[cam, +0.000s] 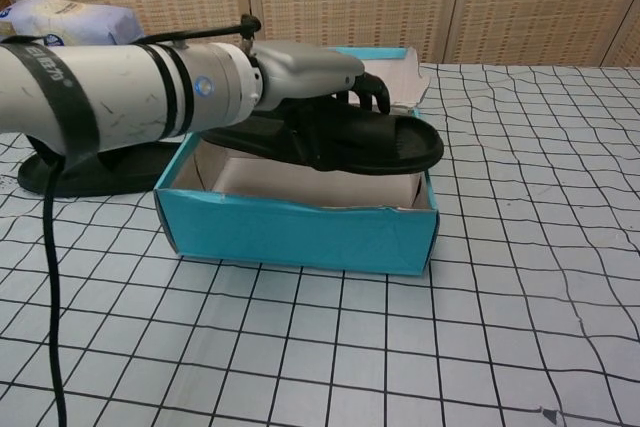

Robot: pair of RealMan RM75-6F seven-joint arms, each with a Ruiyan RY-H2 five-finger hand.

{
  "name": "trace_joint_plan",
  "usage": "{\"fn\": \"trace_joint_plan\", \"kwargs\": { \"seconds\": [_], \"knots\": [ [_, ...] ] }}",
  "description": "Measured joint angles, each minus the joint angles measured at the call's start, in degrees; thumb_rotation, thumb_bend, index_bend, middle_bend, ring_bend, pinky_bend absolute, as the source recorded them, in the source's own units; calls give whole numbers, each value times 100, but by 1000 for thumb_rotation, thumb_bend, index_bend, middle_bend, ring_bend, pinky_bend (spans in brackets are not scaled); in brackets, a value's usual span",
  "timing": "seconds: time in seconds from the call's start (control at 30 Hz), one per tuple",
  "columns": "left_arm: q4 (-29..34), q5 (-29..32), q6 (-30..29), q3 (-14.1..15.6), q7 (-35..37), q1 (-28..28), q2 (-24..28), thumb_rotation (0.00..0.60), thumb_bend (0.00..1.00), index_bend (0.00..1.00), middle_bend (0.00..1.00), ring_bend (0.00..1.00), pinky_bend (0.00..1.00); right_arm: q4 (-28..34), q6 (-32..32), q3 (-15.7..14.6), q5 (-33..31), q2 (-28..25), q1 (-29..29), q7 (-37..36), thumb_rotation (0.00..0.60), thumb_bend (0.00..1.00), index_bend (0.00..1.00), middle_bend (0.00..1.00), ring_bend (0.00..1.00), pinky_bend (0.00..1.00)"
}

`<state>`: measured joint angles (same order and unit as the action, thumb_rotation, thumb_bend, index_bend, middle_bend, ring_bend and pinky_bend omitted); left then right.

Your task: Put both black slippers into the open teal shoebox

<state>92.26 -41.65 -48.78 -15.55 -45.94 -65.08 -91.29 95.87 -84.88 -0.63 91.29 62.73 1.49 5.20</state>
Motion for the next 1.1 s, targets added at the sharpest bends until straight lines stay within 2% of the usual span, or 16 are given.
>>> {"fn": "trace_joint_plan", "kwargs": {
  "seconds": [0.2, 0.47, 1.1],
  "knots": [
    [-462, 135, -19, 185, 56, -152, -185, 600, 508, 603, 693, 629, 550, -1, -48, 5, 0, -35, -18, -50, 577, 143, 0, 0, 0, 0],
    [-687, 65, -14, 346, 308, -216, -261, 600, 508, 606, 693, 629, 549, 8, -26, -4, -7, -32, -10, -37, 577, 142, 0, 0, 0, 0],
    [-1637, -379, 105, 436, 1187, -118, -631, 600, 495, 608, 703, 629, 546, 29, 109, -103, 86, -37, 32, -26, 578, 142, 0, 0, 0, 0]
  ]
}}
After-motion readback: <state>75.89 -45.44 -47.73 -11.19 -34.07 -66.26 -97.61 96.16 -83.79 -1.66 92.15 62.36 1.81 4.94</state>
